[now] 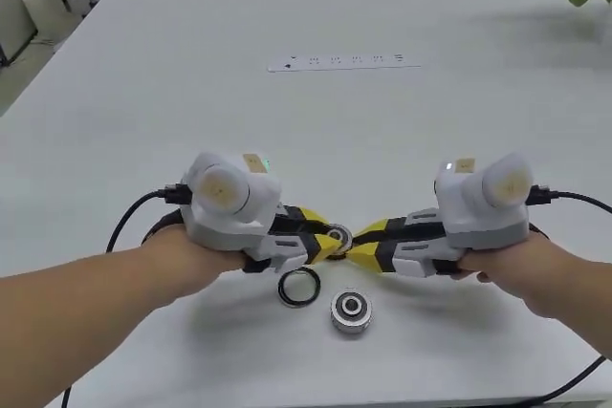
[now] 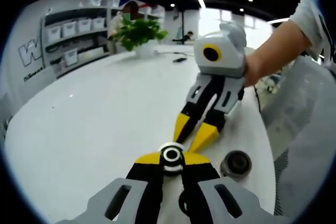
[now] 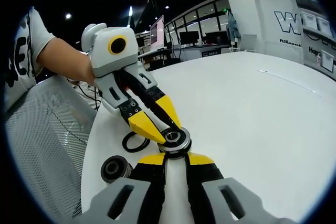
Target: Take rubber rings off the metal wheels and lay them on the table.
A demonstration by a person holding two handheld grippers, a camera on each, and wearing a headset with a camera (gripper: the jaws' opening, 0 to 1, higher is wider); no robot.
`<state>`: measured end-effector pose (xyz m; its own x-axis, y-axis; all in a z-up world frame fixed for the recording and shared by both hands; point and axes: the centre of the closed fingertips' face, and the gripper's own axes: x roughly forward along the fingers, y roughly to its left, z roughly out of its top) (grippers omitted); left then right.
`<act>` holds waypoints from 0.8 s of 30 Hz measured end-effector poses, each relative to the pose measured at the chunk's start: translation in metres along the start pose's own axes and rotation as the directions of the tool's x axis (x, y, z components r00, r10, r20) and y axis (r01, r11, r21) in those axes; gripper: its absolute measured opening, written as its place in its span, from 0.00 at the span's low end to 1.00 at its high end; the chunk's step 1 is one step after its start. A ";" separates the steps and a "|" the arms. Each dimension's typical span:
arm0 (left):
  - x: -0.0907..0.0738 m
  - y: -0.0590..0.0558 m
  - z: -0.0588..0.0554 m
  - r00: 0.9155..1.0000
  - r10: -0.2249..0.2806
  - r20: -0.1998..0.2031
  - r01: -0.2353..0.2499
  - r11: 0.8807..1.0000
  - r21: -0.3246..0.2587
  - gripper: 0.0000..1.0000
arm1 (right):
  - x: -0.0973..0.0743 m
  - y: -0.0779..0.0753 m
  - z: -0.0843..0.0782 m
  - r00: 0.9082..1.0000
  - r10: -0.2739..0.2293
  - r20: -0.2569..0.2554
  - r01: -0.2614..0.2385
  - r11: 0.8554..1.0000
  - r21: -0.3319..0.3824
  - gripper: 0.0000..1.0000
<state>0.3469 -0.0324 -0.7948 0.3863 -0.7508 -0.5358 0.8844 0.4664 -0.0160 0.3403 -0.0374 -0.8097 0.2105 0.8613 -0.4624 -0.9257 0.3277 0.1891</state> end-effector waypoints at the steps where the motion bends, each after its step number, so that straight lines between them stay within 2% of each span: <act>1: 0.000 0.000 0.000 1.000 0.001 0.000 -0.001 1.000 0.000 0.13 | 0.000 0.000 0.000 1.000 -0.002 -0.002 0.002 1.000 -0.003 0.10; 2: 0.000 0.000 0.000 1.000 0.002 -0.001 -0.002 1.000 -0.001 0.13 | 0.000 0.000 0.000 1.000 -0.003 -0.004 0.003 1.000 -0.007 0.09; 4: 0.000 0.000 0.000 1.000 0.003 -0.002 -0.003 1.000 -0.001 0.13 | -0.001 -0.002 -0.001 1.000 -0.011 -0.012 0.011 1.000 -0.014 0.01; 11: 0.000 0.000 0.000 1.000 0.007 -0.002 -0.007 1.000 -0.001 0.13 | -0.001 -0.003 -0.001 1.000 -0.025 -0.007 0.025 0.999 0.023 0.00; 15: 0.000 0.001 0.000 1.000 0.009 -0.007 -0.009 1.000 0.003 0.13 | -0.002 -0.004 -0.002 0.999 -0.030 0.013 0.027 0.989 0.144 0.00; 22: 0.000 -0.001 0.000 1.000 0.014 -0.014 -0.013 1.000 0.017 0.12 | -0.009 -0.007 0.003 0.997 -0.044 0.064 0.027 0.970 0.243 0.00; 24: -0.001 -0.001 0.000 1.000 0.016 -0.016 -0.016 1.000 0.024 0.12 | -0.009 -0.008 0.003 0.997 -0.054 0.063 0.037 0.968 0.247 0.00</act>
<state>0.3460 -0.0322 -0.7946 0.3962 -0.7354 -0.5497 0.8841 0.4671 0.0124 0.3469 -0.0470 -0.8043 0.2799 0.8649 -0.4167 -0.8106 0.4455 0.3802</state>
